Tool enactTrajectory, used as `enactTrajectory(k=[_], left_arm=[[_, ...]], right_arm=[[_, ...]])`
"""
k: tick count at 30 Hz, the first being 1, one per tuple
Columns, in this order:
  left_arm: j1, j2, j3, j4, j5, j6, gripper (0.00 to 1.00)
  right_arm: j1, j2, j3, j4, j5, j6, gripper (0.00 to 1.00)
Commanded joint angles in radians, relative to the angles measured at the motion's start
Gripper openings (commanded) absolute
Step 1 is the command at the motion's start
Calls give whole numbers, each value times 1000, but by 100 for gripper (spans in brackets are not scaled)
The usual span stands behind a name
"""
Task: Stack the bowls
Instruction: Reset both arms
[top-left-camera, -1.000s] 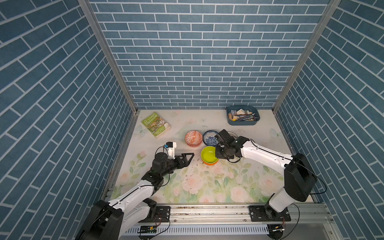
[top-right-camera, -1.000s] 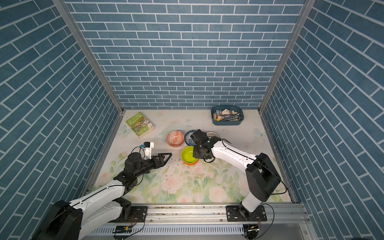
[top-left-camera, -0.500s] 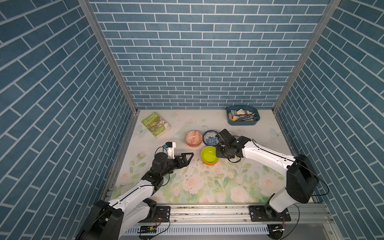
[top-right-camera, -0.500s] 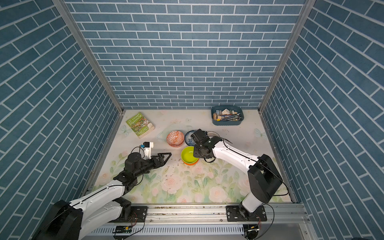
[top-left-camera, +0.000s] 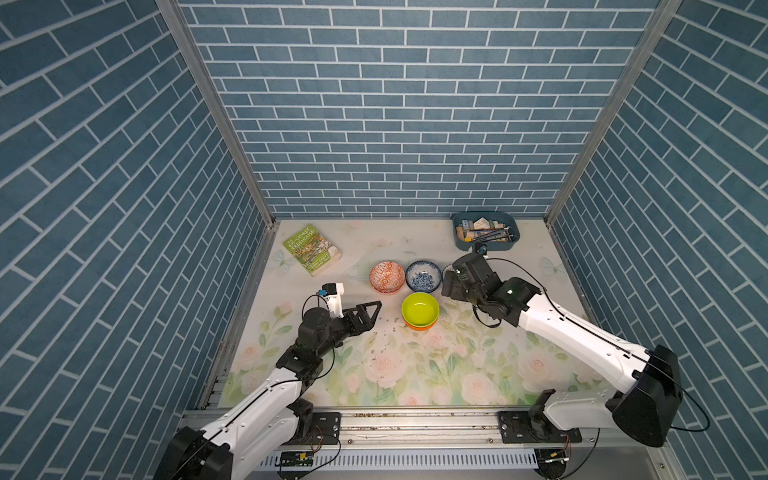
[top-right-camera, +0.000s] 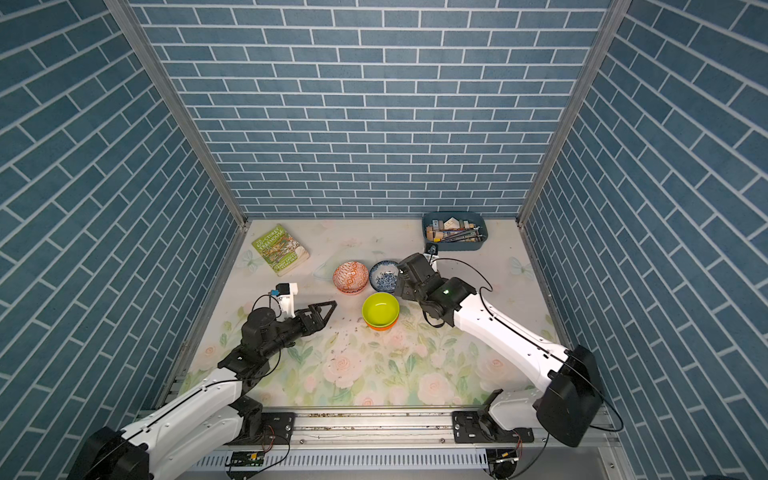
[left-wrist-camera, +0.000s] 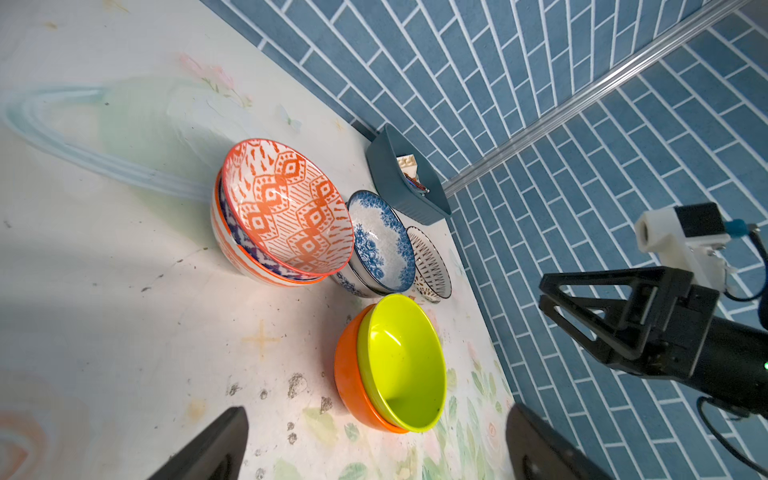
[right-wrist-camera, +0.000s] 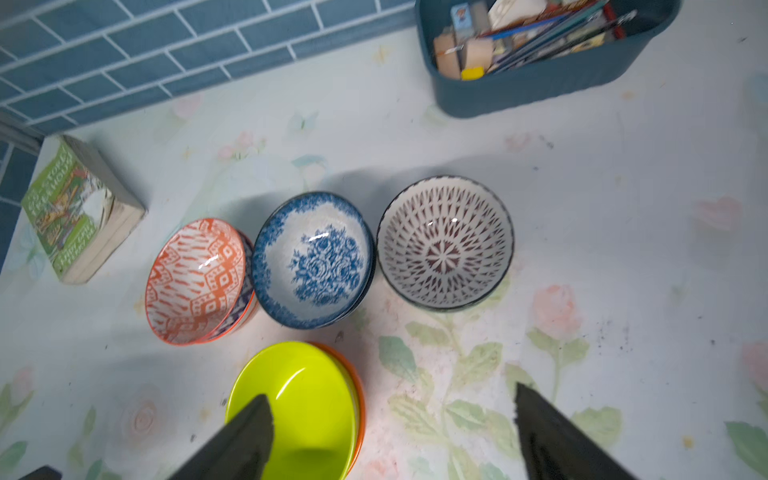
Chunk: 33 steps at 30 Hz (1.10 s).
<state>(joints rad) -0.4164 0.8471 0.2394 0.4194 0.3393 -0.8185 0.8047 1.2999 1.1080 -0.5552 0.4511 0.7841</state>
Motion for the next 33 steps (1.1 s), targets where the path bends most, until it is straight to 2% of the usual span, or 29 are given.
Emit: enactTrajectory(k=[1, 4, 7, 12, 16, 21, 23, 27, 33], left_arm=[[5, -41, 37, -98, -87, 4, 100], [4, -80, 70, -160, -227, -3, 100], [4, -98, 169, -295, -419, 81, 100], [5, -22, 319, -383, -690, 281, 100], [10, 20, 288, -267, -904, 443, 100], [58, 44, 146, 52, -1091, 666, 100], [99, 86, 140, 90, -1106, 690, 100], [185, 176, 139, 147, -1063, 695, 100], [262, 258, 70, 294, -975, 689, 100]], right_arm=[[-1, -82, -73, 79, 202, -23, 100], [-2, -163, -173, 186, 324, -61, 99], [-7, -228, -272, 321, 448, -141, 99], [-7, -306, -484, 739, 594, -439, 100], [-16, -321, -613, 1046, 619, -675, 100], [-60, -269, -686, 1182, 596, -756, 100], [-82, -260, -727, 1248, 574, -774, 100], [-146, -265, -800, 1316, 507, -785, 100], [-267, -266, -910, 1428, 399, -802, 100]])
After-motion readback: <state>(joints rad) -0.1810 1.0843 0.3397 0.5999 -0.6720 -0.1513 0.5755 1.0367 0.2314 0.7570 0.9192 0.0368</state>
